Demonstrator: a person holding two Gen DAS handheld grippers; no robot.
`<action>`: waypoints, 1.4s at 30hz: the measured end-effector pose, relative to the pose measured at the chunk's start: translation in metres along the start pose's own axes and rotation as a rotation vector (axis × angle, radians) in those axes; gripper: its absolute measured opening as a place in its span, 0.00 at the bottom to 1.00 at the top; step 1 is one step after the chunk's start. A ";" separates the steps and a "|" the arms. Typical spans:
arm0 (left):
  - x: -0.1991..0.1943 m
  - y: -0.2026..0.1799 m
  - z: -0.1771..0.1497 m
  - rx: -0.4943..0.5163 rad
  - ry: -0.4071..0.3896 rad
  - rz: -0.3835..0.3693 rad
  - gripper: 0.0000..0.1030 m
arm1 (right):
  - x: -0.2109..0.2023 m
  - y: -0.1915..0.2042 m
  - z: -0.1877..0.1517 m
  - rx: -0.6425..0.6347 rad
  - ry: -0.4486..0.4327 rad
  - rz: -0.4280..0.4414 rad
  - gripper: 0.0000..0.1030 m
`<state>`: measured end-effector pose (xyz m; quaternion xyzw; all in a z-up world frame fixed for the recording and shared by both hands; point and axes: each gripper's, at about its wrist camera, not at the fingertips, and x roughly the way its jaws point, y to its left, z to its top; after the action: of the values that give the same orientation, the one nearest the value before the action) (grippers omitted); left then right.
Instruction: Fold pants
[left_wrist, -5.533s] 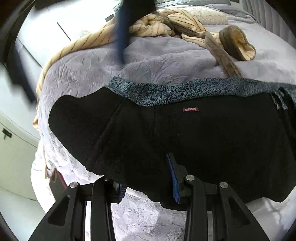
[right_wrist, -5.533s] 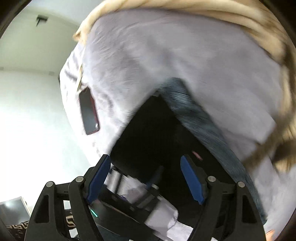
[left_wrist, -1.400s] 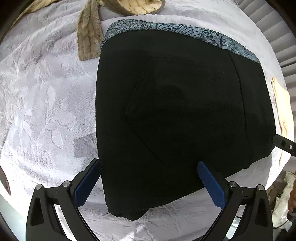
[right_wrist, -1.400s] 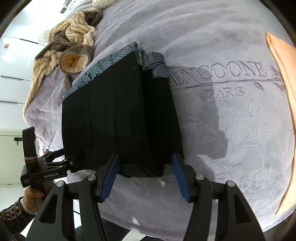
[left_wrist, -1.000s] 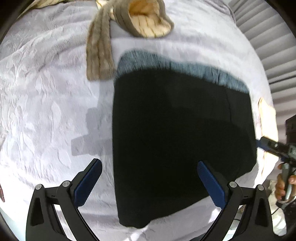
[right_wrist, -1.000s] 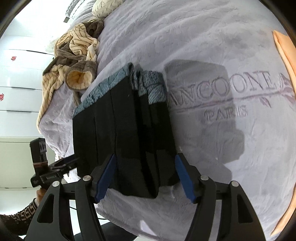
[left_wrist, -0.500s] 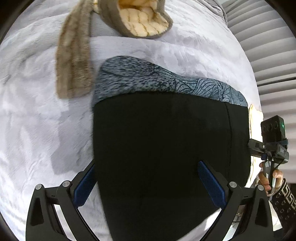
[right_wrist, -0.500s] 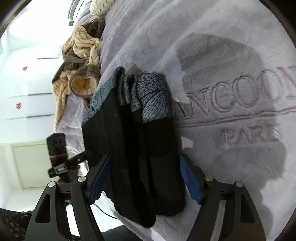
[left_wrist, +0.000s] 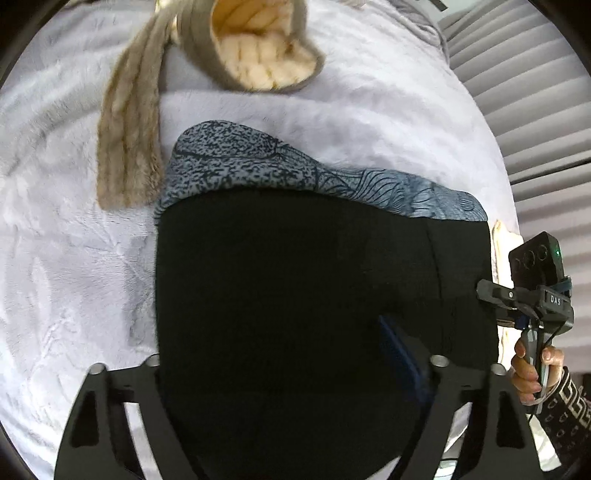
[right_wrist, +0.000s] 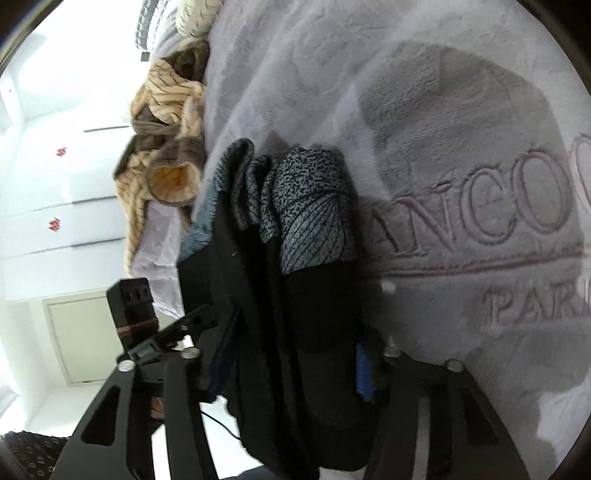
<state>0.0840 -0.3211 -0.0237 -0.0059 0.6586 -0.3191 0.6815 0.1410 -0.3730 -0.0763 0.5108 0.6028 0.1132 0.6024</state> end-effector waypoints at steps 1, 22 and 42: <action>-0.006 -0.002 -0.002 0.003 -0.008 0.000 0.77 | -0.002 0.003 -0.002 -0.002 -0.002 0.009 0.47; -0.055 -0.010 -0.065 0.004 0.010 0.036 0.77 | -0.021 0.022 -0.106 0.012 -0.003 0.027 0.47; -0.039 0.013 -0.049 -0.037 0.033 0.241 1.00 | -0.007 0.035 -0.107 -0.121 -0.031 -0.443 0.76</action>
<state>0.0480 -0.2731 -0.0012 0.0660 0.6716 -0.2226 0.7036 0.0657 -0.3111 -0.0191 0.3305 0.6832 0.0062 0.6512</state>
